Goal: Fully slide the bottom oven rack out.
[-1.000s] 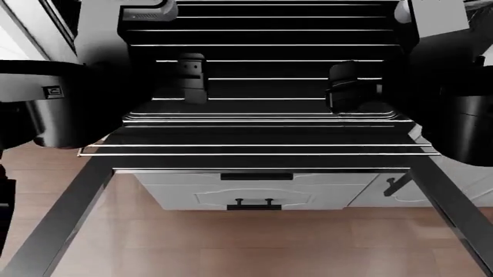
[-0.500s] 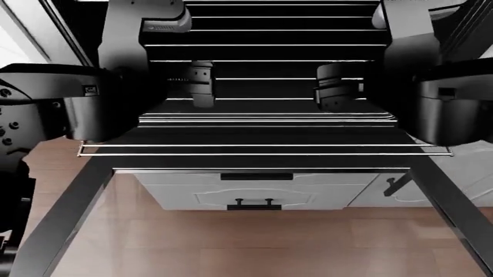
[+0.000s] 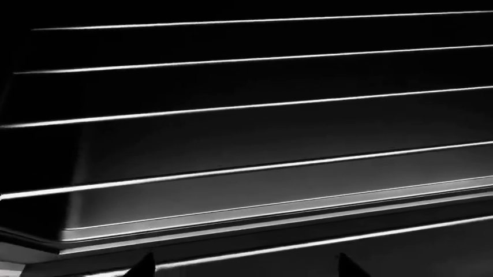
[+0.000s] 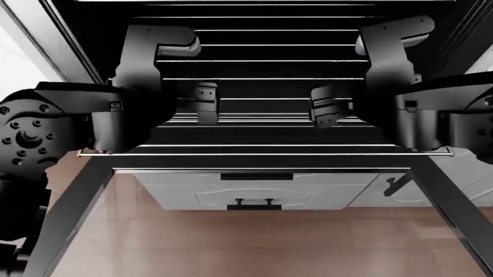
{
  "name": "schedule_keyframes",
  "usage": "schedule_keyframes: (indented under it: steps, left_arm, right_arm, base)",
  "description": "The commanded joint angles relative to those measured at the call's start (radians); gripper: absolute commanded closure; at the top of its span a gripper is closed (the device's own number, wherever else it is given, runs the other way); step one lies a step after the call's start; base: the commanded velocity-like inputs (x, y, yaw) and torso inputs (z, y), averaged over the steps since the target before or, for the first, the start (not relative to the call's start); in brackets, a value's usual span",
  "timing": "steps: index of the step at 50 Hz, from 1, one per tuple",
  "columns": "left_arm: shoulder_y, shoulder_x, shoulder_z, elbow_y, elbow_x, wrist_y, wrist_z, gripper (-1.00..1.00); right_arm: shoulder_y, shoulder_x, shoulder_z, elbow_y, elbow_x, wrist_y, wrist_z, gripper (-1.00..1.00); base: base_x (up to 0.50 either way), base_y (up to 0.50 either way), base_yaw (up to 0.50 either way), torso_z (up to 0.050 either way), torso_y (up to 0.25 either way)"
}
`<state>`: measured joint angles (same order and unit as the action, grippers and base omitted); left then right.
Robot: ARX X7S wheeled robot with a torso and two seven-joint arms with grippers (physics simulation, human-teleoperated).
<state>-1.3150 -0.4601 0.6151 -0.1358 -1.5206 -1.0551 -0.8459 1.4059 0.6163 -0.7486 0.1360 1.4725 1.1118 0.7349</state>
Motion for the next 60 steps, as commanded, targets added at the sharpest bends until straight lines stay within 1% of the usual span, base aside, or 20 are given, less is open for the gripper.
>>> schedule_keyframes:
  steps: [1,9,21,33,39,46,51,60]
  left_arm:
    - [0.024,-0.007,0.030,-0.010,0.016,-0.013,-0.002,-1.00]
    - [0.039,-0.021,0.046,-0.002,0.003,-0.041,-0.031,-1.00]
    - [0.059,-0.051,0.047,0.031,-0.042,-0.073,-0.076,-1.00]
    - [0.081,-0.079,0.074,0.051,-0.119,-0.148,-0.132,-1.00]
    - [0.101,-0.078,0.105,0.035,-0.085,-0.154,-0.098,-1.00]
    - [0.123,-0.060,0.153,-0.036,-0.031,-0.154,-0.035,-1.00]
    - [0.157,-0.056,0.160,-0.046,-0.018,-0.131,-0.009,-1.00]
    - [0.252,-0.086,0.141,-0.004,-0.037,-0.081,-0.012,-1.00]
  right_arm:
    - [-0.036,-0.003,-0.036,0.016,-0.033,-0.004,-0.026,-1.00]
    - [-0.091,0.026,-0.020,-0.034,0.021,0.001,0.024,-1.00]
    - [-0.154,0.056,-0.003,-0.057,0.049,-0.027,0.034,-1.00]
    - [-0.201,0.093,0.001,-0.102,0.115,-0.002,0.096,-1.00]
    - [-0.232,0.117,-0.003,-0.125,0.151,0.014,0.114,-1.00]
    - [-0.248,0.117,-0.017,-0.090,0.205,0.045,0.135,-1.00]
    - [-0.284,0.129,-0.016,-0.094,0.195,0.023,0.117,-1.00]
    - [-0.398,0.189,0.008,-0.163,0.200,-0.048,0.107,-1.00]
  base:
    - [0.00,0.00,0.00,0.000,0.000]
    - [0.00,0.00,0.00,0.000,0.000]
    - [0.00,0.00,0.00,0.000,-0.003]
    - [0.00,0.00,0.00,-0.001,-0.006]
    - [0.00,0.00,0.00,-0.004,-0.009]
    - [0.00,0.00,0.00,-0.005,-0.012]
    - [0.00,0.00,0.00,-0.004,-0.014]
    - [0.00,0.00,0.00,-0.006,-0.015]
